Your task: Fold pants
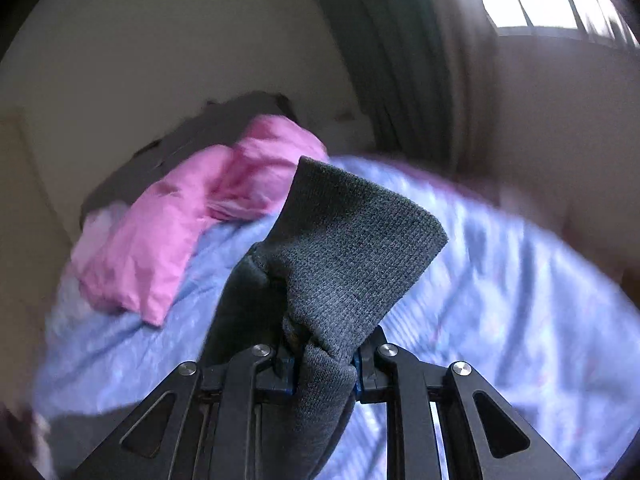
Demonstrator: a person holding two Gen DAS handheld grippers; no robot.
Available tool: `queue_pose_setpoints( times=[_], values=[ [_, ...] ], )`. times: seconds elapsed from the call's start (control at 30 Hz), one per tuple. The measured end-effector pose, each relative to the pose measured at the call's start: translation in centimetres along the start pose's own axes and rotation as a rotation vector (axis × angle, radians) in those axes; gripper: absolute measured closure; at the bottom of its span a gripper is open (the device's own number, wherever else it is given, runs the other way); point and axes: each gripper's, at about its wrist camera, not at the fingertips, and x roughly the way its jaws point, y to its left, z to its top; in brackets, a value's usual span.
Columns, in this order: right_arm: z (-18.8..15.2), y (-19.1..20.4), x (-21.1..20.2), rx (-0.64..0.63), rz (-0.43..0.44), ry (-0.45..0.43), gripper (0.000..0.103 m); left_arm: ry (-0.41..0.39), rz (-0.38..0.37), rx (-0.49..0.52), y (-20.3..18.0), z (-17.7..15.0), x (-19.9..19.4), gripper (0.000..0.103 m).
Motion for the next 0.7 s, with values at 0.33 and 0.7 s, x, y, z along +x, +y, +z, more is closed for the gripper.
queue_pose_setpoints(
  times=[0.33, 0.7],
  values=[
    [-3.1, 22.7, -10.1, -0.537, 0.051, -0.121, 0.083, -0.016, 0.256, -0.234, 19.1, -7.0, -11.6, 0.058],
    [-17.1, 42.0, -10.8, -0.847, 0.155, -0.034, 0.083, 0.063, 0.304, -0.408, 28.1, -17.9, -15.7, 0.058]
  ],
)
